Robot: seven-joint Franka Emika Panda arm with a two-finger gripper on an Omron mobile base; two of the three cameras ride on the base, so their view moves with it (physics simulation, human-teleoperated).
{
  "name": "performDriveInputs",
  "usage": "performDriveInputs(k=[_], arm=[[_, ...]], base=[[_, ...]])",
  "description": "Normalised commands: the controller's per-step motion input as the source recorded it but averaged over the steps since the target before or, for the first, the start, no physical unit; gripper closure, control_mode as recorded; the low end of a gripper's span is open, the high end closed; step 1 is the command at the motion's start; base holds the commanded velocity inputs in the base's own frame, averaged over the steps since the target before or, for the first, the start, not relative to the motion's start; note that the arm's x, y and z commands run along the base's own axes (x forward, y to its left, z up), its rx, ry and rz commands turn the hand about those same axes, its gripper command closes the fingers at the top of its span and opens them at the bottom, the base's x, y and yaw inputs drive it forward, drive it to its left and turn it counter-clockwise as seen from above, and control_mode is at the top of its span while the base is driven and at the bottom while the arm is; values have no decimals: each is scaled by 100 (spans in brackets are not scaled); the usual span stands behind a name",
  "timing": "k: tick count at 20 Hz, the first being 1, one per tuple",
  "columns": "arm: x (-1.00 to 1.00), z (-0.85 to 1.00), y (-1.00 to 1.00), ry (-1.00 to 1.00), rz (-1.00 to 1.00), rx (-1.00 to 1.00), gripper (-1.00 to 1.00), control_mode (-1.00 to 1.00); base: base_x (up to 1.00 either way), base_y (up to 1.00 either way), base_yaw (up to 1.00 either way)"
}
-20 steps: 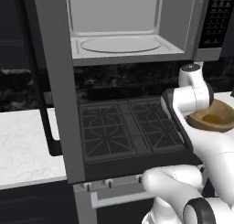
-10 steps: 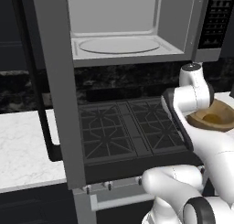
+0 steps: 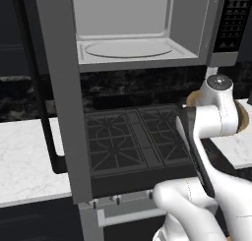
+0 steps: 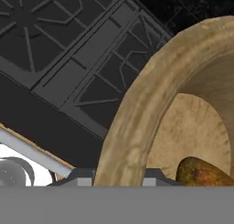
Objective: Pick the avocado from the sink and place it in the bowl. Then pick the bowl and place it in the microwave. Then close the microwave door and press the start button.
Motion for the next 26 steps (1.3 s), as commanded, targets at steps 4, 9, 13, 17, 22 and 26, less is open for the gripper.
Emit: performDriveInputs(k=[4,9,13,17,22,26], arm=[[-56,92,53,-28,29,-20,100,-100],[-49,99,54,-13,25,-24,100,-100],[-28,88,53,-4,27,-17,100,-100],[-6,74,59,20,31,-12,100,-100],[0,77,38,11,26,-14,100,-100],[13,34,4,0,12,-14,100,-100]], base=[[0,0,0],[0,0,0],[0,0,0],[0,0,0],[0,0,0],[0,0,0]])
